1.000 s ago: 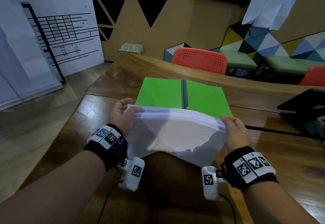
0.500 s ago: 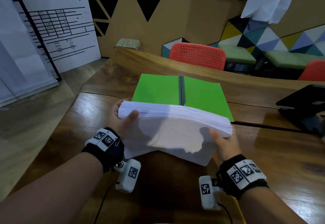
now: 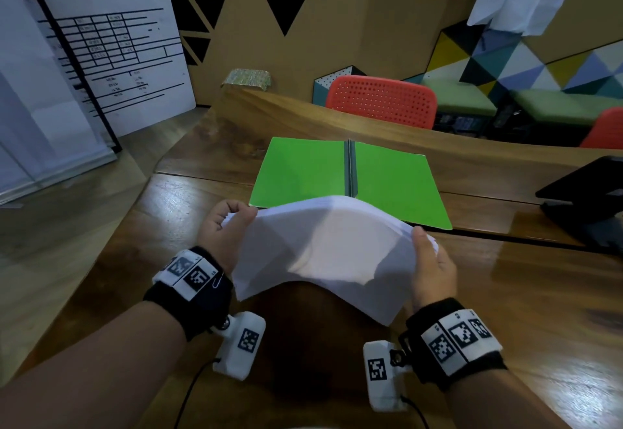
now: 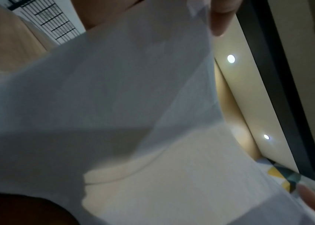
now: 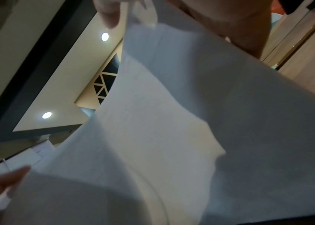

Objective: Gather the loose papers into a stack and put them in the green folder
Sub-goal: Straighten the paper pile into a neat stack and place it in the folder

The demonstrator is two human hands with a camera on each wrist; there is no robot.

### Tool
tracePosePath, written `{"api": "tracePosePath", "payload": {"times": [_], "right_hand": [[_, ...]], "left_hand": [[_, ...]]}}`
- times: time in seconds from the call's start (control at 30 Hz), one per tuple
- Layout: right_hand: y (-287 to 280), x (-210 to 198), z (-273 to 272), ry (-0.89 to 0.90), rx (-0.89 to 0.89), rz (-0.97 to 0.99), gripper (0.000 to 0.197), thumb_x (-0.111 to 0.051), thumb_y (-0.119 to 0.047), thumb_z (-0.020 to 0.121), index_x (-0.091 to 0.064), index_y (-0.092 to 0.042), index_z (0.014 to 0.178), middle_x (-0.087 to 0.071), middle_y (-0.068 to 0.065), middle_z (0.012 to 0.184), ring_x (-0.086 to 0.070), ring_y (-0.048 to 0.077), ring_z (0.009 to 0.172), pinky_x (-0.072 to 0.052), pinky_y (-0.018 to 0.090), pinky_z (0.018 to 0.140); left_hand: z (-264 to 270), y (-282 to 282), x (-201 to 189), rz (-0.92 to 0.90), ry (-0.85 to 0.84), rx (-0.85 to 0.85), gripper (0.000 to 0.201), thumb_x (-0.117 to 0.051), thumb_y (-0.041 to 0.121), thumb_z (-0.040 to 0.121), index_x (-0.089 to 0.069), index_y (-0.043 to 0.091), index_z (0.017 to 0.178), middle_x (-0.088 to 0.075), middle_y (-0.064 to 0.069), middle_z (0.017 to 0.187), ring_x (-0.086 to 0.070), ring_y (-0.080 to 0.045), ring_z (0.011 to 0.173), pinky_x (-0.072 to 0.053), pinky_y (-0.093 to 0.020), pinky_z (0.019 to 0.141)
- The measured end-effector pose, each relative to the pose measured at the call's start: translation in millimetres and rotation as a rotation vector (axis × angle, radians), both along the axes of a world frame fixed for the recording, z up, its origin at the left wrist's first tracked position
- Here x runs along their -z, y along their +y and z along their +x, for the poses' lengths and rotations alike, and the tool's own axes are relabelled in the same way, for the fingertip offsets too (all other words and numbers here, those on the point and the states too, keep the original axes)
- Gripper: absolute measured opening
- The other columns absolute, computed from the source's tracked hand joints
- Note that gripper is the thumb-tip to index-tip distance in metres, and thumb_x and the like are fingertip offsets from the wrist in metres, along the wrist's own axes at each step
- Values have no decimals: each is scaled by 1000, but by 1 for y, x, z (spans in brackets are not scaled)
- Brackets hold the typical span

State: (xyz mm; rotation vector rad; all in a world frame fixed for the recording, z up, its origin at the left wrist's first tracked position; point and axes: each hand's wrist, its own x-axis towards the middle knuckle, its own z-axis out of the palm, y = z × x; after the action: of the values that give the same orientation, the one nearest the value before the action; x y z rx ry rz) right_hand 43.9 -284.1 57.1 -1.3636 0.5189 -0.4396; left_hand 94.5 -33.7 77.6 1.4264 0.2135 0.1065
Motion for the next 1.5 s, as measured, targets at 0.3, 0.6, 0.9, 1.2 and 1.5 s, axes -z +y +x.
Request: {"api": "tracePosePath", "payload": {"times": [0.3, 0.6, 0.9, 1.2, 1.5], "right_hand": [[-12, -16, 10, 8, 2, -108, 28, -57, -9, 87, -56, -21, 61, -55, -13, 47, -47, 5, 60, -37, 8, 51], [-18, -14, 12, -42, -52, 56, 19, -71, -38, 75, -69, -23, 64, -61, 2, 79, -54, 21, 86, -43, 31, 77], [-6, 4, 1, 115, -171, 26, 26, -78, -1, 66, -68, -15, 85, -70, 17, 107, -66, 31, 97, -48, 48, 97], [-13, 5, -6, 14, -224, 82, 82, -93, -40, 22, -70, -13, 95, -75, 9, 96, -71, 26, 90, -56, 41, 85], [-14, 9, -9, 108, -152, 31, 29, -76, 4, 67, -66, -16, 84, -73, 0, 77, -69, 19, 73, -57, 34, 76]], "left_hand": [[3, 4, -1, -37, -82, 32, 15, -58, 17, 61, -54, 26, 72, -65, 4, 70, -53, -14, 63, -48, -16, 50], [13, 2, -4, 42, -76, -50, 18, -53, 15, 87, -57, 24, 73, -68, 7, 78, -55, -19, 85, -42, -26, 67], [-5, -1, 8, 121, 55, 125, 19, -75, 6, 73, -62, 18, 66, -64, 14, 42, -61, 4, 44, -45, -7, 39], [-2, 14, 14, 117, -40, 167, 38, -86, 8, 49, -63, 20, 78, -70, 16, 56, -62, 5, 52, -54, -18, 55], [-15, 5, 2, 283, 14, 168, 28, -76, -1, 69, -54, 15, 61, -59, 9, 39, -56, 0, 44, -44, -11, 43]]}}
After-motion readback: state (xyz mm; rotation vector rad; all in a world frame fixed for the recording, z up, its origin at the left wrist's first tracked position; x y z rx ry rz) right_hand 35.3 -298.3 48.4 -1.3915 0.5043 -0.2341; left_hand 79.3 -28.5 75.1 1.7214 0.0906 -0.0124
